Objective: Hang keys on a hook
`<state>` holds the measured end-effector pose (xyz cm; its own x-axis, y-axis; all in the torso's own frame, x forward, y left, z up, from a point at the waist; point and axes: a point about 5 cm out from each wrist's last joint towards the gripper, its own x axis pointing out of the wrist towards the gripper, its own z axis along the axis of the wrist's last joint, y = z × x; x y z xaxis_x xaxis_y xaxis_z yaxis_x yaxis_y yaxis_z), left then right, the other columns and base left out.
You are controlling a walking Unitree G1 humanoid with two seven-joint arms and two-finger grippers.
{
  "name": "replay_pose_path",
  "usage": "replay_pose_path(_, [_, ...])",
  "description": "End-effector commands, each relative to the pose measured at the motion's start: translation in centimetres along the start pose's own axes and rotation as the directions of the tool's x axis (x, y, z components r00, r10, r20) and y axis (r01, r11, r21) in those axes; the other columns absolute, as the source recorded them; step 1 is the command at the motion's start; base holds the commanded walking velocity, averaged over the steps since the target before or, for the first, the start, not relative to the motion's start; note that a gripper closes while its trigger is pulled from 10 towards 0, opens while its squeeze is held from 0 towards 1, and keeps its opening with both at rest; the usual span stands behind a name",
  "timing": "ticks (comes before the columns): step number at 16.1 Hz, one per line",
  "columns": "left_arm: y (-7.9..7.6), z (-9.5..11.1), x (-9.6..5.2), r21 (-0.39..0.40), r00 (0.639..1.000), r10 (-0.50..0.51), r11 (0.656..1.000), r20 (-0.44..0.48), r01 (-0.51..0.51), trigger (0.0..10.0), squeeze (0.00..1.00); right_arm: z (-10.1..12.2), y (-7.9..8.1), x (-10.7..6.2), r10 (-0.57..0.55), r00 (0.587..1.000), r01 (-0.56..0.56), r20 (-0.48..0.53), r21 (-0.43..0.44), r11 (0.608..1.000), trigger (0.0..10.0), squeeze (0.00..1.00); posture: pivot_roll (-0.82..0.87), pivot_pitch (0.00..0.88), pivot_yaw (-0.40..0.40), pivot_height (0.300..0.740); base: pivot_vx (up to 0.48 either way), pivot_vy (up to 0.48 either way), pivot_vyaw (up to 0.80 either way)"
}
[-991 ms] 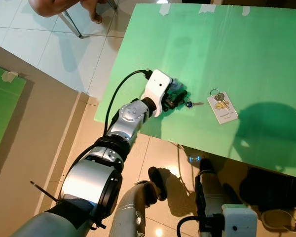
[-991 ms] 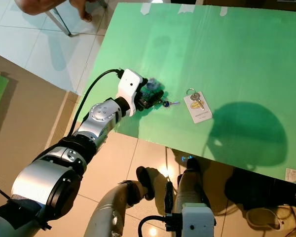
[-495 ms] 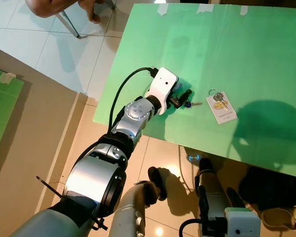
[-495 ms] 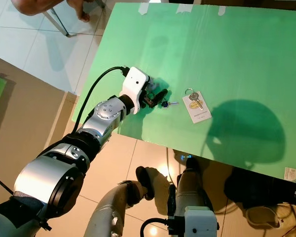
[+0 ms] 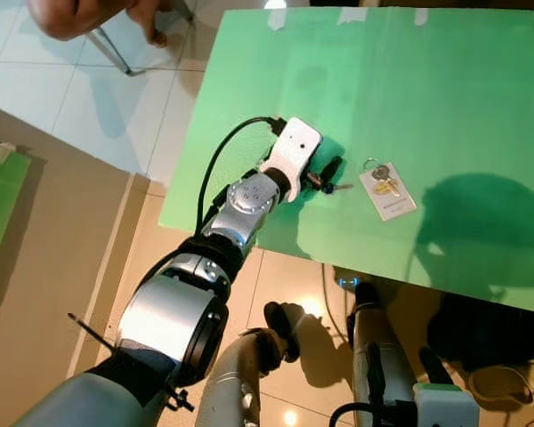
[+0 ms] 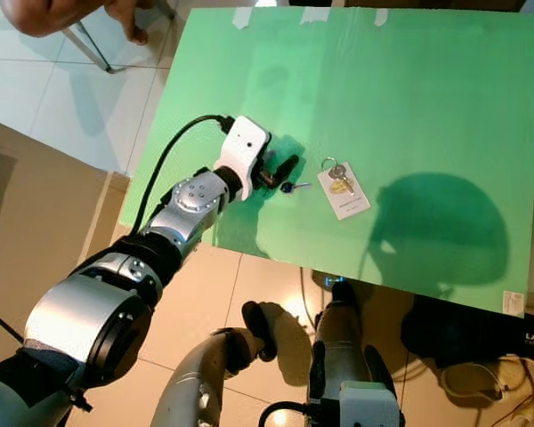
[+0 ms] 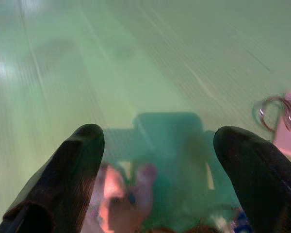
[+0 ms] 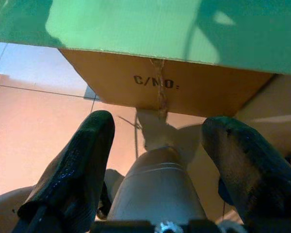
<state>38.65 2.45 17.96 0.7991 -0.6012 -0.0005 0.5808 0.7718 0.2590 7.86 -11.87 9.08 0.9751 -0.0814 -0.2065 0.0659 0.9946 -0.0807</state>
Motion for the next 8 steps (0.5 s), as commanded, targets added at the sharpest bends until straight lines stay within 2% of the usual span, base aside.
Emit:
replay_pose_path(1, [0.6,-1.3,-0.6,-0.003,0.998,0.03,1.0,-0.053,-0.03,10.0,0.0,0.5,2.9,-1.3,0.086,0.996,-0.084,-0.015,0.092,0.992,10.0,0.0,-0.62,0.489,0.295,0.74,0.0,0.0,0.0])
replay_pose_path(8, [2.1,-2.3,-1.4,0.033,0.991,0.102,0.994,-0.091,-0.1,10.0,0.0,0.0,1.8,-0.6,0.111,0.994,-0.11,-0.018,0.056,0.992,10.0,0.0,-0.59,0.465,0.265,0.74,0.0,0.0,0.0])
